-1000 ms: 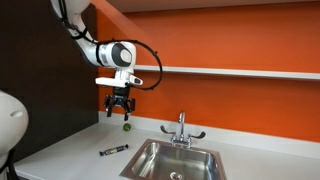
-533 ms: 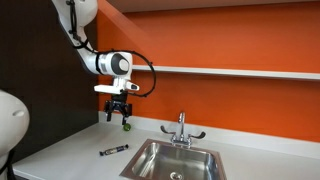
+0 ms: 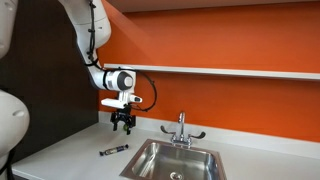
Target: Put the chocolate bar inside the sink
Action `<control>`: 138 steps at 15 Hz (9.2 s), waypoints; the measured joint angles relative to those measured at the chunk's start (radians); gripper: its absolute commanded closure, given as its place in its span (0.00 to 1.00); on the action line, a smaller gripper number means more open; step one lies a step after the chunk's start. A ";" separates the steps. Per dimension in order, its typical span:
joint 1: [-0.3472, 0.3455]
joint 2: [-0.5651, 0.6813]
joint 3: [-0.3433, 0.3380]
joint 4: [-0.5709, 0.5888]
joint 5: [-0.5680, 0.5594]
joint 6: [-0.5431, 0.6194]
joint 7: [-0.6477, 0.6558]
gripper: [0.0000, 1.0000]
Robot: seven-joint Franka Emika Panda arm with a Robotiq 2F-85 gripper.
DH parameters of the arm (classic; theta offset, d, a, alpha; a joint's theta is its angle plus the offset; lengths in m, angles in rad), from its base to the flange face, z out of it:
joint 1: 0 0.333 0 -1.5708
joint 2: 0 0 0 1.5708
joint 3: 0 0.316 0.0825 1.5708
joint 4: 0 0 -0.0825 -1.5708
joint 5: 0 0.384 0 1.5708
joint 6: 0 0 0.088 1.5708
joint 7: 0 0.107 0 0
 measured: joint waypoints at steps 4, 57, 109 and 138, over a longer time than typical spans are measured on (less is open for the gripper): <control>0.004 0.073 0.000 0.032 0.000 0.018 0.017 0.00; 0.103 0.282 0.012 0.069 0.257 0.225 0.310 0.00; 0.090 0.398 -0.044 0.230 0.256 0.140 0.368 0.89; -0.136 0.271 -0.108 0.051 0.109 0.209 0.007 0.89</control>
